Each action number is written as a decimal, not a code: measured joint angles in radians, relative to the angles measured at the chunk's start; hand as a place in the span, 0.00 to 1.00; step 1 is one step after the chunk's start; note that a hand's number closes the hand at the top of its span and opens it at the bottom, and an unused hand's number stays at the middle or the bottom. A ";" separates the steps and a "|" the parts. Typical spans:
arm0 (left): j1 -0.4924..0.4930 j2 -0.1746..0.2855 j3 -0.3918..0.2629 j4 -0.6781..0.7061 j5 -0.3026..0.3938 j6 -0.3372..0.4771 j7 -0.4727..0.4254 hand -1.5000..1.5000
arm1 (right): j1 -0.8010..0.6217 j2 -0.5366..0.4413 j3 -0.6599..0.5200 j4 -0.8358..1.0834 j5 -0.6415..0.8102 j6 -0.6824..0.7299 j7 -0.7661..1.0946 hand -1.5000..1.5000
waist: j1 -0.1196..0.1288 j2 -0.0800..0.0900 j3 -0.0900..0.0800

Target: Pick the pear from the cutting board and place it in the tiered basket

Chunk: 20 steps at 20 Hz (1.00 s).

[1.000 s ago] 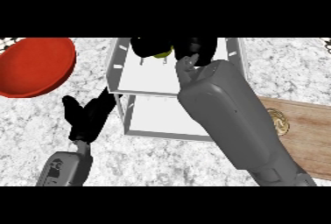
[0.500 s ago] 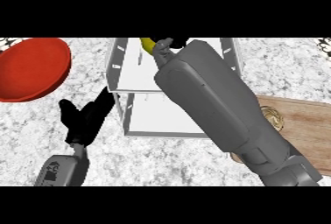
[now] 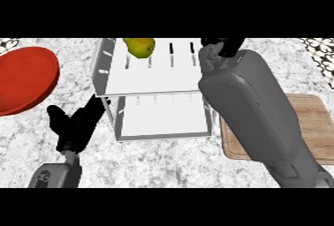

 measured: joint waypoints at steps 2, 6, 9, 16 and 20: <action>0.004 0.005 0.011 -0.007 0.004 0.003 0.003 0.50 | 0.074 -0.036 0.011 -0.129 -0.014 0.047 0.021 0.00 | -0.011 -0.003 0.001; 0.011 0.007 0.022 -0.022 0.010 0.011 0.014 0.50 | 0.236 -0.124 0.028 -0.377 -0.095 0.152 0.044 0.00 | -0.033 -0.008 0.001; 0.022 0.013 0.028 -0.034 0.012 0.012 0.022 0.50 | 0.353 -0.213 0.016 -0.558 -0.182 0.234 0.052 0.00 | -0.044 -0.009 0.002; 0.047 0.007 0.032 -0.039 0.012 0.017 0.005 0.50 | 0.649 -0.406 -0.106 -0.977 -0.405 0.359 0.070 0.00 | -0.061 -0.007 0.002; 0.046 -0.002 0.022 -0.039 0.001 0.023 -0.003 0.50 | 0.819 -0.488 -0.254 -1.107 -0.535 0.403 0.055 0.00 | -0.059 -0.004 0.003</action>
